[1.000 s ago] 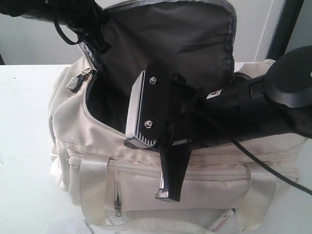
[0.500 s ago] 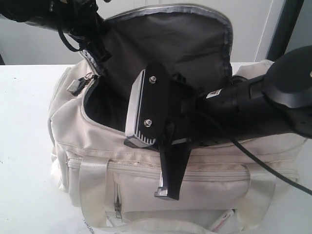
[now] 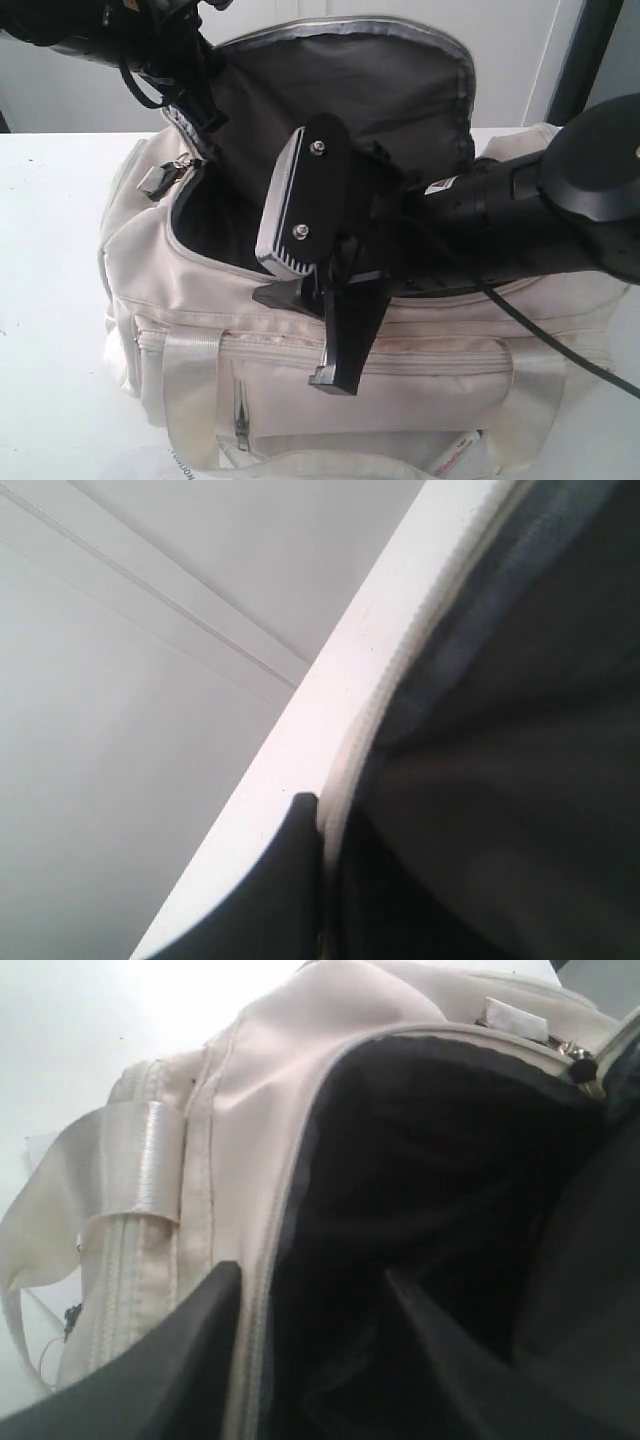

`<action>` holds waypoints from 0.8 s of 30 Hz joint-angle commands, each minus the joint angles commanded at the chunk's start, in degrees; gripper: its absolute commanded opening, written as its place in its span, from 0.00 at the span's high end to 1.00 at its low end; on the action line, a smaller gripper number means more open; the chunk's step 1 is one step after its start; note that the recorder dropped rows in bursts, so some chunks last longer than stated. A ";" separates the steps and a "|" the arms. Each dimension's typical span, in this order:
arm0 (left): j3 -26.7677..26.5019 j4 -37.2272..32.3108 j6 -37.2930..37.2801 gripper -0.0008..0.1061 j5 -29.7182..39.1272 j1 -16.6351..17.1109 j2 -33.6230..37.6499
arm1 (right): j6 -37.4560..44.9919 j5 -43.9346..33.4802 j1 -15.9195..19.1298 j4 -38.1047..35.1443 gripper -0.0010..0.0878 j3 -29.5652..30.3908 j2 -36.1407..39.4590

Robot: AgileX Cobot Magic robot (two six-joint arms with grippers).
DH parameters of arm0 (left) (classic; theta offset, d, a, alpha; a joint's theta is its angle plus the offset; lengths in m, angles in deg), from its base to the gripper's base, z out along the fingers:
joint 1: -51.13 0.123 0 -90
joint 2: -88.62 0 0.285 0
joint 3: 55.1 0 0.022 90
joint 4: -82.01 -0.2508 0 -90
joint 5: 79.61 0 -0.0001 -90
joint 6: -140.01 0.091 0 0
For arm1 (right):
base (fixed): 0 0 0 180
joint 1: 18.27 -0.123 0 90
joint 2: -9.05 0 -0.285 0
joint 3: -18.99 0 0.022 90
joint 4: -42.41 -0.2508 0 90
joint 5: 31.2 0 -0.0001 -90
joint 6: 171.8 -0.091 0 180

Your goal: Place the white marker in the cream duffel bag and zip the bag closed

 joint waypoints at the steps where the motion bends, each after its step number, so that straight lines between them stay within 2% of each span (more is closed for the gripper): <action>1: 0.00 0.00 0.00 0.99 0.00 0.00 0.00 | -1.77 0.97 0.00 0.00 0.39 0.00 -0.12; 3: 0.00 0.00 0.00 0.99 0.00 0.00 0.00 | -3.17 1.24 0.00 0.31 0.33 0.00 -1.13; 8: 0.00 0.00 0.00 0.99 0.00 0.00 0.00 | -15.94 2.08 0.12 9.67 0.33 -0.38 -3.78; 12: 0.00 0.00 0.00 0.99 0.00 0.00 0.00 | -30.69 -0.87 0.12 22.41 0.33 -2.68 -5.41; 15: 0.00 0.00 0.00 0.99 0.00 0.00 0.00 | -44.84 -6.88 0.12 36.14 0.36 -5.82 -5.96; 17: 0.00 0.00 0.00 0.99 0.00 0.00 0.00 | -53.63 -11.46 0.12 43.97 0.41 -7.90 -6.10; 19: 0.00 0.00 0.00 0.99 0.00 0.00 0.00 | -58.83 -15.73 0.12 47.93 0.51 -9.38 -6.10; 24: 0.00 0.00 0.00 0.99 0.00 0.00 0.00 | -60.24 -19.98 0.12 49.11 0.76 -10.28 -6.38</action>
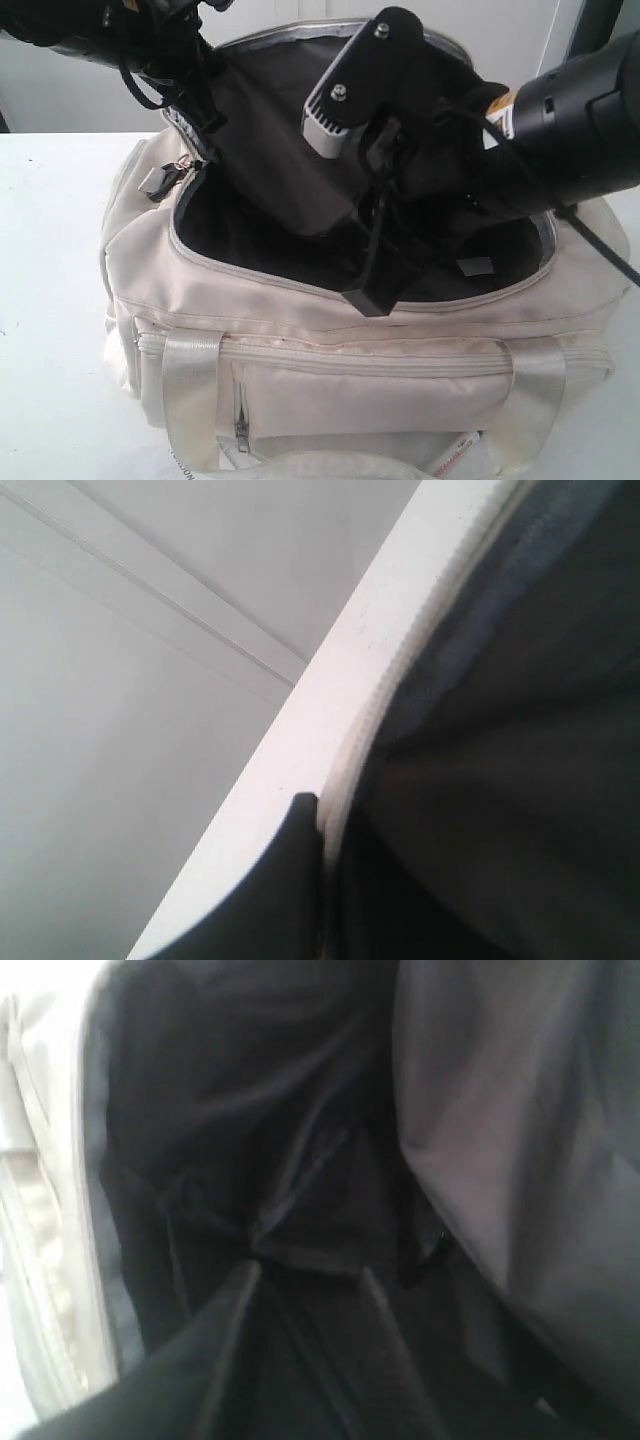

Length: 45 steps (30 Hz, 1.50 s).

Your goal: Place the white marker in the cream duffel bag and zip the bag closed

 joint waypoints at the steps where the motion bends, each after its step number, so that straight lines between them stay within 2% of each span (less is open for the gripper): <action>1: 0.00 0.00 0.00 0.99 0.00 0.00 0.00 | 0.00 0.00 0.00 0.00 0.82 0.00 -0.10; 4: 0.00 0.00 0.00 0.99 0.00 0.00 0.00 | -1.22 -0.25 0.00 0.00 0.92 0.00 -0.23; 7: 0.00 0.00 0.00 0.99 0.00 0.00 0.00 | -5.57 -1.02 0.00 1.37 0.97 0.00 -0.23; 12: 0.00 0.00 0.00 0.99 0.00 0.00 0.00 | -11.13 -2.72 0.71 3.25 0.98 0.00 -0.23; 19: 0.00 0.00 0.00 0.99 -0.25 0.00 0.00 | -15.43 -1.09 4.35 3.35 0.99 0.00 -0.23; 21: 0.00 0.00 0.00 0.99 -0.37 0.00 0.00 | -16.59 0.27 6.16 3.48 0.99 0.00 -0.23; 24: 0.00 0.00 0.00 0.99 -0.37 0.00 0.00 | -21.33 2.75 10.67 5.07 0.99 0.00 -0.23; 27: 0.00 0.00 0.00 0.99 -0.37 0.00 0.00 | -31.12 2.62 16.44 12.83 0.99 -0.15 -0.23; 30: 0.00 0.00 0.00 0.99 -0.27 0.00 0.00 | -33.52 2.62 22.15 14.12 0.99 -1.72 0.36; 32: 0.00 0.00 0.00 0.99 -0.01 0.00 0.00 | -33.52 2.62 24.71 14.12 0.95 -3.27 1.32; 37: 0.00 0.00 -0.13 0.99 -0.10 0.00 0.00 | -34.80 2.62 30.89 13.16 0.74 -8.01 6.20; 40: 0.00 0.00 -0.13 0.99 -0.10 0.00 0.00 | -34.80 2.24 33.08 11.23 0.62 -9.95 10.46; 45: 0.00 0.00 -0.25 0.99 0.01 0.00 0.00 | -34.80 0.83 34.70 9.69 0.45 -13.02 16.47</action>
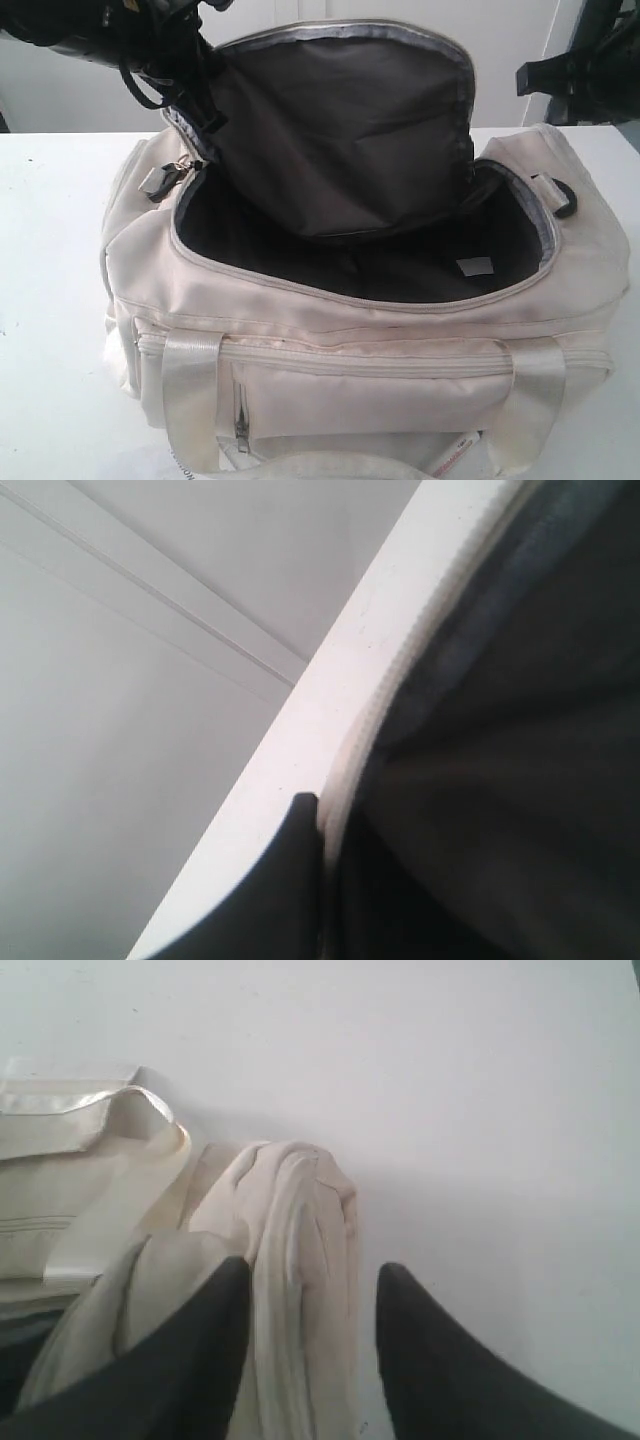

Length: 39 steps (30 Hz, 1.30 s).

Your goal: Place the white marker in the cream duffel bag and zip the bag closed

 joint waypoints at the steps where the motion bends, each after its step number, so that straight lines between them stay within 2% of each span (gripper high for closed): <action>1: 0.00 0.00 0.00 0.99 0.11 0.00 0.00 | 0.24 -0.70 0.31 -1.14 0.44 -0.72 1.05; 8: 0.00 0.11 -0.25 0.99 1.36 0.00 0.00 | 4.97 -2.29 0.82 -7.23 0.45 -3.63 5.17; 10: 0.00 0.46 -0.33 0.99 0.76 0.00 0.10 | 8.58 -3.38 0.82 -9.69 0.58 -3.75 6.11; 14: 0.00 0.46 -0.38 0.99 -1.40 0.00 0.47 | 9.62 -3.07 0.82 -11.68 0.98 -3.75 7.59; 21: 0.00 0.46 -0.38 0.99 -5.58 0.00 2.63 | 5.30 4.61 0.82 -13.85 0.99 -5.31 7.94; 30: -0.28 0.46 -0.38 0.99 -17.88 0.34 6.07 | 0.27 12.18 0.82 -13.96 0.99 -6.34 8.18; 39: -0.43 0.46 -0.38 0.99 -18.59 0.96 8.66 | -1.16 8.26 0.82 -14.37 0.99 -6.34 11.35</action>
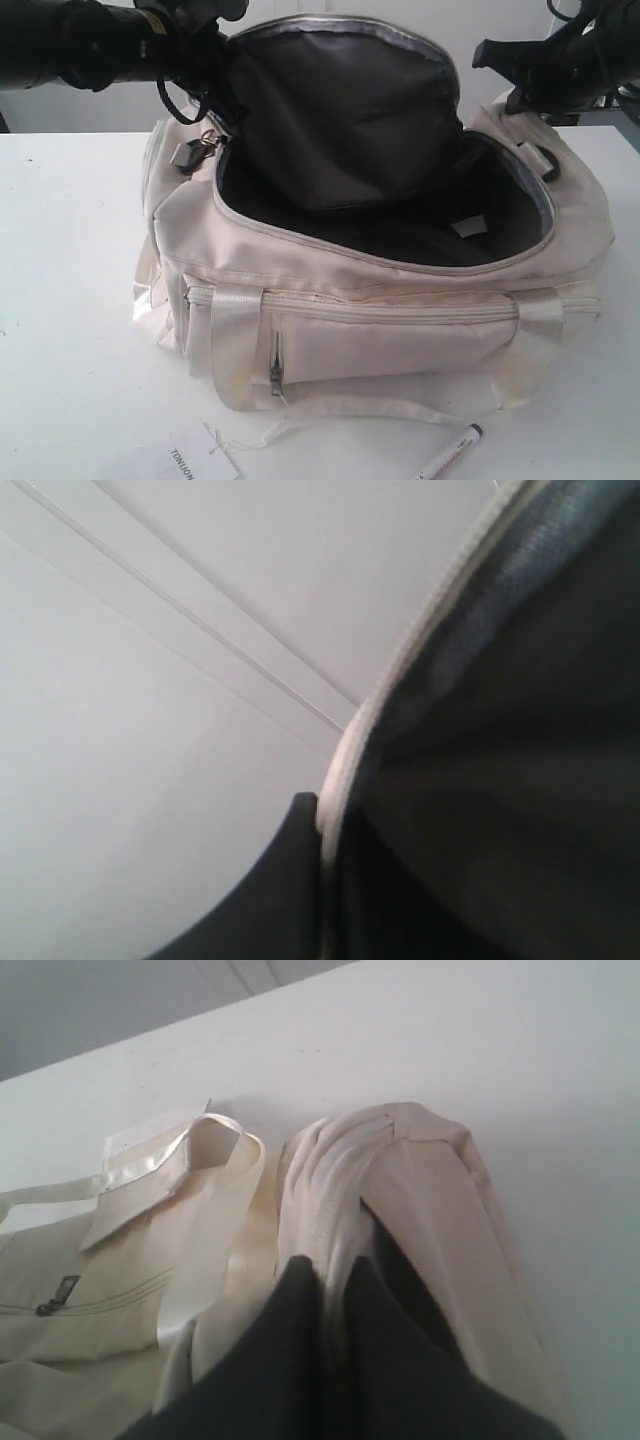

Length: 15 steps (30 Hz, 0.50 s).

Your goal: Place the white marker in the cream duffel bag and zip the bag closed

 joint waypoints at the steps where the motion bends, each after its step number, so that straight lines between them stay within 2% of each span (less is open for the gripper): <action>1: 0.00 0.00 0.42 0.99 0.00 0.00 0.00 | 0.00 -0.53 0.00 0.00 0.98 0.00 0.15; 3: 0.00 0.00 0.42 0.99 0.00 0.00 0.00 | 0.00 -1.18 0.00 0.00 0.92 0.00 0.47; 11: 0.00 0.00 0.43 0.99 0.13 0.00 0.00 | -0.40 -3.24 0.00 0.00 0.57 0.00 -0.11; 15: 0.00 0.00 0.43 0.99 0.13 0.00 0.00 | -2.57 -4.82 0.00 0.52 0.50 0.00 -1.76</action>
